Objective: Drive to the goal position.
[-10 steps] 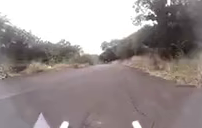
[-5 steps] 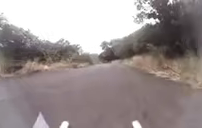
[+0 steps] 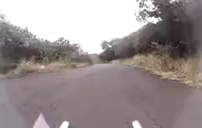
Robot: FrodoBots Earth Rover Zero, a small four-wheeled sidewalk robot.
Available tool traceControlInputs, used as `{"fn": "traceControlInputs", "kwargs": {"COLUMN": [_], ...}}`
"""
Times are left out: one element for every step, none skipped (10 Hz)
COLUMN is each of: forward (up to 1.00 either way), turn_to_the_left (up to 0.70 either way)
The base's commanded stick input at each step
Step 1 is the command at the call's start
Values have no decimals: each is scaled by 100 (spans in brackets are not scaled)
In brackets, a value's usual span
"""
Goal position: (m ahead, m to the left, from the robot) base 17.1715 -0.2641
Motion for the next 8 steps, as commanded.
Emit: {"fn": "traceControlInputs", "kwargs": {"forward": [100,100,100,100,100,100,100,100], "turn_to_the_left": [0,-4,-7,-40,-40,-40,-39,-39]}}
